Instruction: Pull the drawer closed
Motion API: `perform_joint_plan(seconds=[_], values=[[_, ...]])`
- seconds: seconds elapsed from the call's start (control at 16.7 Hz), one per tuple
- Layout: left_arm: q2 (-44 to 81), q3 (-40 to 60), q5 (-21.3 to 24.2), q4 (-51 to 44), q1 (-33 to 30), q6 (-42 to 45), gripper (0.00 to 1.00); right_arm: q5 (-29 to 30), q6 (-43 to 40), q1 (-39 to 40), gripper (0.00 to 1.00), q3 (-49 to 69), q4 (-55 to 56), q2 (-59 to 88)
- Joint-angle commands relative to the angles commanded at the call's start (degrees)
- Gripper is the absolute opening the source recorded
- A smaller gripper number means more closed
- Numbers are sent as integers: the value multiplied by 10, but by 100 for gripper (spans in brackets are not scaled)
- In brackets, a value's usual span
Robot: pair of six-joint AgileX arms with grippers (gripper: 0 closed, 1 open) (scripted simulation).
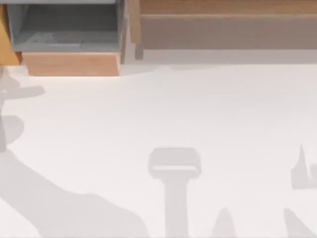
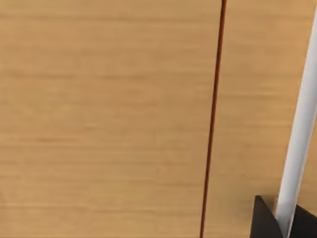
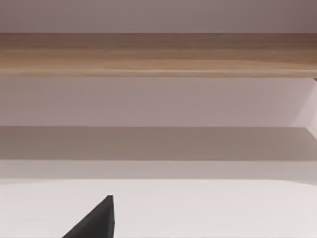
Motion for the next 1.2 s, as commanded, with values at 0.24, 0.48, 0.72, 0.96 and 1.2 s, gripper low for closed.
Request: perform_joint_plan(seconds=[0.24, 0.48, 0.72, 0.96, 1.2], values=[[0, 0, 0, 0, 0, 0, 23, 0, 0, 0, 100, 0, 0, 0], [0, 0, 0, 0, 0, 0, 53, 0, 0, 0, 100, 0, 0, 0], [0, 0, 0, 0, 0, 0, 83, 0, 0, 0, 100, 0, 0, 0], [0, 0, 0, 0, 0, 0, 100, 0, 0, 0, 100, 0, 0, 0], [0, 0, 0, 0, 0, 0, 100, 0, 0, 0, 100, 0, 0, 0]])
